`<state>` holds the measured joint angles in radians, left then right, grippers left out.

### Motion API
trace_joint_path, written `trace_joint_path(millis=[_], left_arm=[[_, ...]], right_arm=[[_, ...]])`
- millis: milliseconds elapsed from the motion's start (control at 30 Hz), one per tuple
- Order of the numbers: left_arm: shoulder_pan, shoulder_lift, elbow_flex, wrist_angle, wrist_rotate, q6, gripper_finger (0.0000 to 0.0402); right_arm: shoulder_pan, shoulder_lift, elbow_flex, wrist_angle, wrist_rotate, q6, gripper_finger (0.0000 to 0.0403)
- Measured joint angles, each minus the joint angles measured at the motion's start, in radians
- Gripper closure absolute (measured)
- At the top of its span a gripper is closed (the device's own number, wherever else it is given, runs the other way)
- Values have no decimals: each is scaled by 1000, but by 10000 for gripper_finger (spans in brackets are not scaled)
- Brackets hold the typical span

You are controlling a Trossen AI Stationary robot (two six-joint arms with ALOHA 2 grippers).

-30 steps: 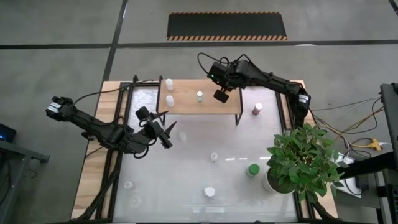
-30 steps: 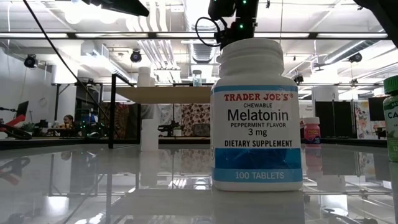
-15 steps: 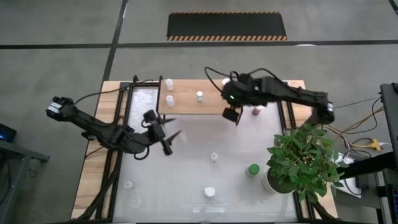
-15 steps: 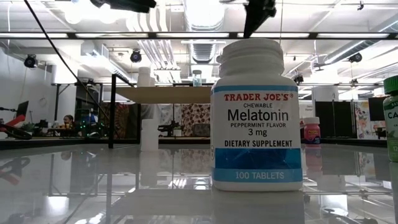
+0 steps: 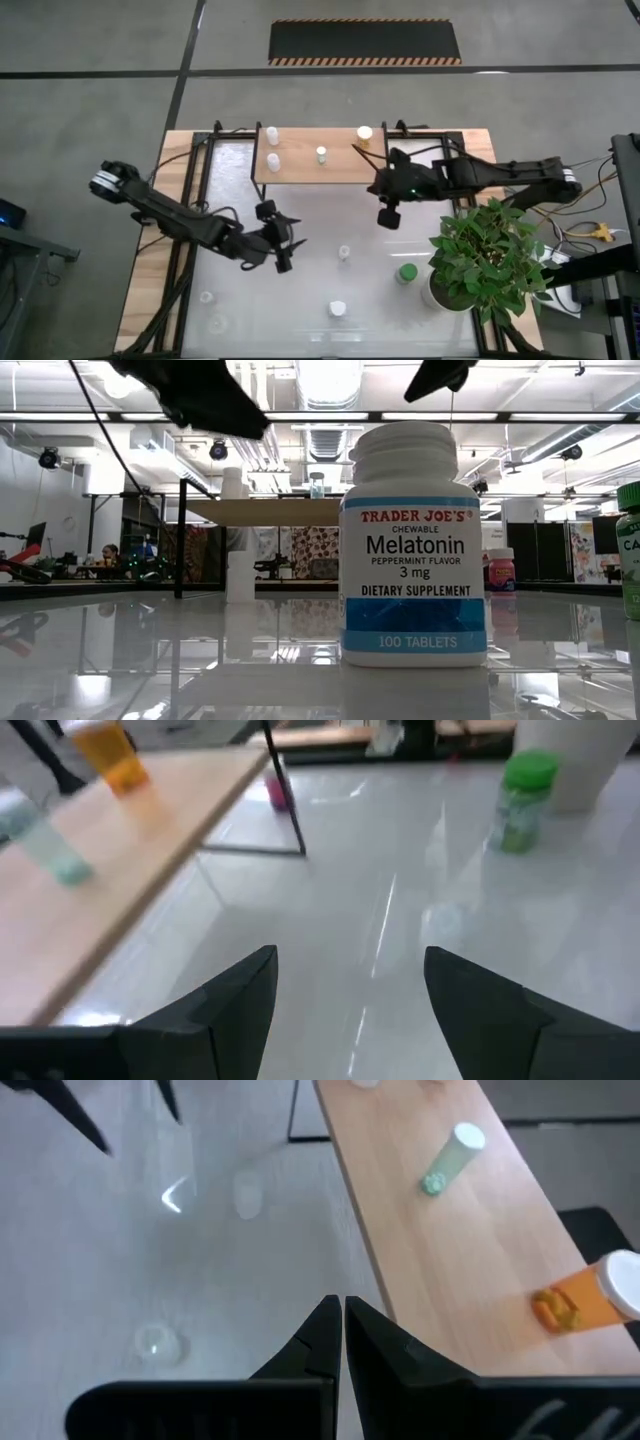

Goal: Pick and place medicine bottles onto shelf by color
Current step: Put the white pill bottle on the shelf

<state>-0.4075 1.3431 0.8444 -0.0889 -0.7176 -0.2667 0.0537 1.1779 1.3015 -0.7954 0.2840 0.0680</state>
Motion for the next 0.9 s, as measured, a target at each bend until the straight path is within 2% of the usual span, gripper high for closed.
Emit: trace_joint_path(millis=[167,433,733,900], left_arm=[[33,97,0,-11,-25,-120,166],[102,205,0,-64,-25,-226,166],[152,230,-5,-140,-43,-252,166],[169,230,-49,-138,-43,-300,166]], right_arm=[[1,-52,-83,62,0,-2,392],[1,-99,-151,76,0,11,392],[1,-122,-186,78,0,29,392],[1,-123,-195,77,0,29,392]])
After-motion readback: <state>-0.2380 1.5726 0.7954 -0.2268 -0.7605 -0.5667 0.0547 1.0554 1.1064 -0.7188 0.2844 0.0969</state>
